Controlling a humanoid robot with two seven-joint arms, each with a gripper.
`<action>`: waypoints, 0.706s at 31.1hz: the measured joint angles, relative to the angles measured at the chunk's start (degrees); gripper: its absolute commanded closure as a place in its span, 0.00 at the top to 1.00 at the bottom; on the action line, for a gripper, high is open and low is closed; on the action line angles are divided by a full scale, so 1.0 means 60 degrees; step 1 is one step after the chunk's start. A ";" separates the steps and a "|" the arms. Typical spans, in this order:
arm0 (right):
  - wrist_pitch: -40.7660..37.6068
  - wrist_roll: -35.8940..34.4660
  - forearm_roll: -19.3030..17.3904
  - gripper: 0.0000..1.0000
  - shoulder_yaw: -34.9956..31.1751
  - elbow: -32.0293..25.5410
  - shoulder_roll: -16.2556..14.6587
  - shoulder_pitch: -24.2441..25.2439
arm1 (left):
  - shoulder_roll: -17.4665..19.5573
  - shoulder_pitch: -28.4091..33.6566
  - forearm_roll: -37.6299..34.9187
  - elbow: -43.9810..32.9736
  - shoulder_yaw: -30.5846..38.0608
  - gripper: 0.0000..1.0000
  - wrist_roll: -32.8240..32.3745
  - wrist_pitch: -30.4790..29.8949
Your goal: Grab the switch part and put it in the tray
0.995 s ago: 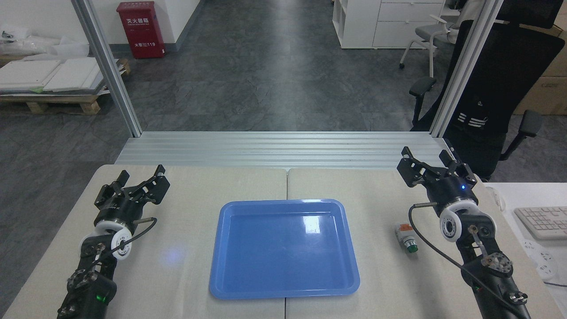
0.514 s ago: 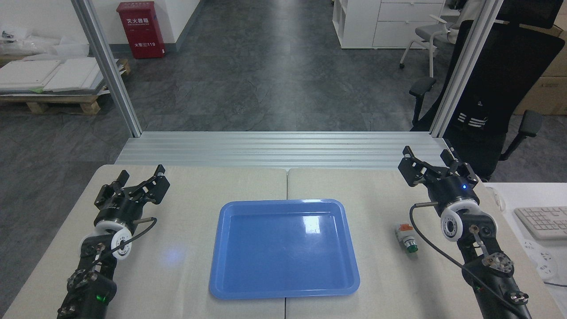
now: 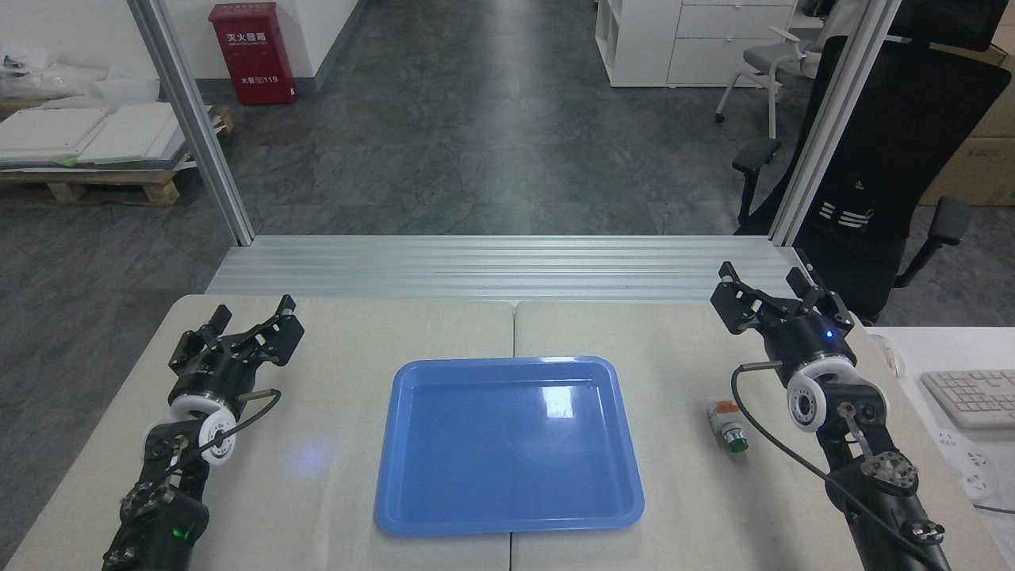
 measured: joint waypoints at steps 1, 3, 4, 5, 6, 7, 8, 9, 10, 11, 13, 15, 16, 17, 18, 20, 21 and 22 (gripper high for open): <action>0.0000 0.0002 0.0000 0.98 0.0002 0.0000 0.0002 -0.0004 | 0.0000 0.0000 0.0000 0.0000 0.0000 1.00 0.0000 0.0000; 0.0010 0.0007 0.0001 0.98 0.0003 0.0002 0.0003 -0.0008 | 0.0000 0.0000 0.0000 0.0000 0.0000 1.00 0.0000 0.0002; 0.0010 0.0011 0.0001 0.98 0.0004 0.0003 0.0004 -0.0008 | 0.0000 0.0000 0.0000 0.0000 0.0000 1.00 0.0000 0.0008; 0.0011 0.0014 0.0003 0.98 0.0005 0.0004 0.0005 -0.0008 | 0.0000 0.0000 0.0000 0.0000 0.0000 1.00 0.0000 0.0010; 0.0014 0.0019 0.0007 0.98 0.0006 0.0005 0.0006 -0.0007 | 0.0000 0.0000 0.0000 0.0000 0.0000 1.00 0.0000 0.0011; 0.0024 0.0043 0.0028 0.98 0.0019 0.0004 0.0010 0.0017 | 0.0000 0.0000 0.0000 0.0000 0.0000 1.00 0.0000 0.0012; 0.0047 0.0099 0.0058 0.98 0.0030 0.0006 0.0013 0.0048 | 0.0000 0.0000 0.0000 0.0000 0.0000 1.00 0.0000 0.0012; 0.0077 0.0172 0.0110 0.98 0.0061 0.0009 0.0014 0.0083 | 0.0000 0.0000 0.0000 0.0000 0.0000 1.00 0.0000 0.0012; 0.0107 0.0268 0.0189 0.98 0.0113 0.0010 0.0018 0.0110 | 0.0000 0.0000 0.0000 0.0000 0.0000 1.00 0.0000 0.0012; 0.0163 0.0375 0.0290 0.98 0.0182 0.0011 0.0022 0.0138 | 0.0000 0.0000 0.0000 0.0000 0.0000 1.00 0.0000 0.0012; 0.0358 0.0554 0.0485 0.98 0.0358 0.0031 0.0043 0.0187 | 0.0000 0.0000 0.0000 0.0000 0.0000 1.00 0.0000 0.0013; 0.0598 0.0687 0.0621 0.98 0.0523 0.0073 0.0100 0.0196 | 0.0000 0.0000 0.0000 0.0000 0.0000 1.00 0.0000 0.0013; 0.0750 0.0755 0.0670 0.98 0.0628 0.0120 0.0136 0.0202 | 0.0000 0.0000 0.0000 0.0000 0.0000 1.00 0.0000 0.0013; 0.0934 0.0877 0.0715 0.98 0.0730 0.0168 0.0163 0.0211 | 0.0000 0.0000 0.0000 0.0000 0.0000 1.00 0.0000 0.0013; 0.1080 0.1024 0.0742 0.98 0.0870 0.0223 0.0187 0.0219 | 0.0000 0.0000 0.0000 0.0000 0.0000 1.00 0.0000 0.0013; 0.1343 0.1354 0.0779 0.98 0.1143 0.0316 0.0211 0.0273 | 0.0000 0.0000 0.0000 0.0000 0.0000 1.00 0.0000 0.0013; 0.1418 0.1490 0.0789 0.98 0.1229 0.0344 0.0211 0.0335 | 0.0000 0.0000 0.0000 0.0000 0.0000 1.00 0.0000 0.0013; 0.1482 0.1634 0.0795 0.98 0.1304 0.0371 0.0208 0.0431 | 0.0000 -0.0001 0.0000 0.0000 0.0000 1.00 0.0000 0.0013</action>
